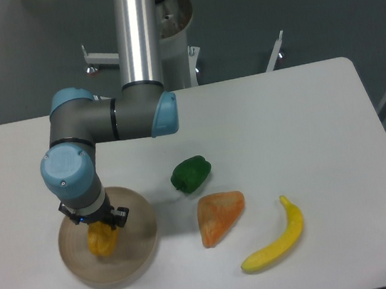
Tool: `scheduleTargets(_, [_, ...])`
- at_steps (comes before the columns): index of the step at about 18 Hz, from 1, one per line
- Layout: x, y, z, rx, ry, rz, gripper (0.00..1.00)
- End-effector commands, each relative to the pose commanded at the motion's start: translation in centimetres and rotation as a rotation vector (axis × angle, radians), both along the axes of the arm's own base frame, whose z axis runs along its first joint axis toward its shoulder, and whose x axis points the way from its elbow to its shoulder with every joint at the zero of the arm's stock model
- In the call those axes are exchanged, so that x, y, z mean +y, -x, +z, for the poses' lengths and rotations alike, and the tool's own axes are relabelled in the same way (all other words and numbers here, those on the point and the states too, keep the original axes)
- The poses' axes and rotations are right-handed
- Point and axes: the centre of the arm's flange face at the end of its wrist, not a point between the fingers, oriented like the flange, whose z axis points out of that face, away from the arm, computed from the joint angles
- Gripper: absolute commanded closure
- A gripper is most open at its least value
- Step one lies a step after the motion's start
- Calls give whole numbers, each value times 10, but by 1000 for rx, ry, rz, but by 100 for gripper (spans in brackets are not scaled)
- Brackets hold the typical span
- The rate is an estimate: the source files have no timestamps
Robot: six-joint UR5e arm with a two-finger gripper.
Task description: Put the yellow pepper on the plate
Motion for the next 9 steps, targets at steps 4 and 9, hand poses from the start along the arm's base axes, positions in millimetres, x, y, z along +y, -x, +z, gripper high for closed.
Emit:
scheduleTargets(4, [-1, 2, 10, 9, -14, -17, 0])
scheduleTargets(9, [-6, 26, 40, 28, -55, -23, 0])
